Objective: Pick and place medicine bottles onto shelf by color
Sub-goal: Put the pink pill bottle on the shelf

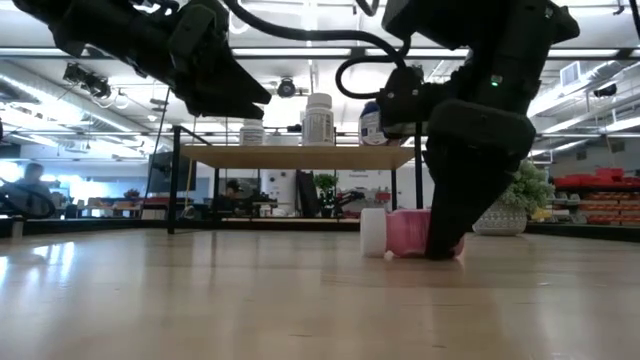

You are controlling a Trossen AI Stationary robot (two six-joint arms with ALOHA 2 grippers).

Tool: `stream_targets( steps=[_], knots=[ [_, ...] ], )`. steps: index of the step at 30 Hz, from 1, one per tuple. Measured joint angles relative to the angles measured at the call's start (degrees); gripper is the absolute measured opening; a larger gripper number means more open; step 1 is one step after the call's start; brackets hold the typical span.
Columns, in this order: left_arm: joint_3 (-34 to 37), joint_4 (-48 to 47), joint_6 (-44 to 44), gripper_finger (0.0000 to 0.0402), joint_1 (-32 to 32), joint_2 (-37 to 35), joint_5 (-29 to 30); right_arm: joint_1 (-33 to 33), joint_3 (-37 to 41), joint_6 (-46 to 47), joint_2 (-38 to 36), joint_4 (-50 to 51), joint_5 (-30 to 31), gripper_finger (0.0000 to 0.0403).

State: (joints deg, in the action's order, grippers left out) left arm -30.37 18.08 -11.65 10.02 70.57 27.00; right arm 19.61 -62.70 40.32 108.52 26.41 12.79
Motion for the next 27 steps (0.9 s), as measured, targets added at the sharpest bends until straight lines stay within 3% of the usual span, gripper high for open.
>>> stream_targets(
  steps=[4,13,20,23,27],
  knots=[
    [0.00,0.01,-0.77,0.0298,0.47,0.00,0.15,0.01,0.04,-1.19,-0.12,-0.60,0.52,0.0260],
    [0.00,-0.14,-1.19,0.0298,0.85,0.00,0.16,-0.08,-0.20,-3.30,0.04,-2.22,0.87,0.0172],
    [0.00,0.11,-0.76,0.0298,0.84,0.00,0.16,-0.08,-0.20,-4.17,-0.31,-2.35,2.77,0.0173],
    [0.00,3.35,0.29,0.0297,0.81,0.00,0.99,-0.03,-0.20,-4.30,-2.03,-2.53,6.80,0.0175],
    [0.02,10.85,3.34,0.0297,0.81,0.00,3.36,0.07,-0.20,-5.23,-5.49,-4.84,17.24,0.0173]
  ],
)
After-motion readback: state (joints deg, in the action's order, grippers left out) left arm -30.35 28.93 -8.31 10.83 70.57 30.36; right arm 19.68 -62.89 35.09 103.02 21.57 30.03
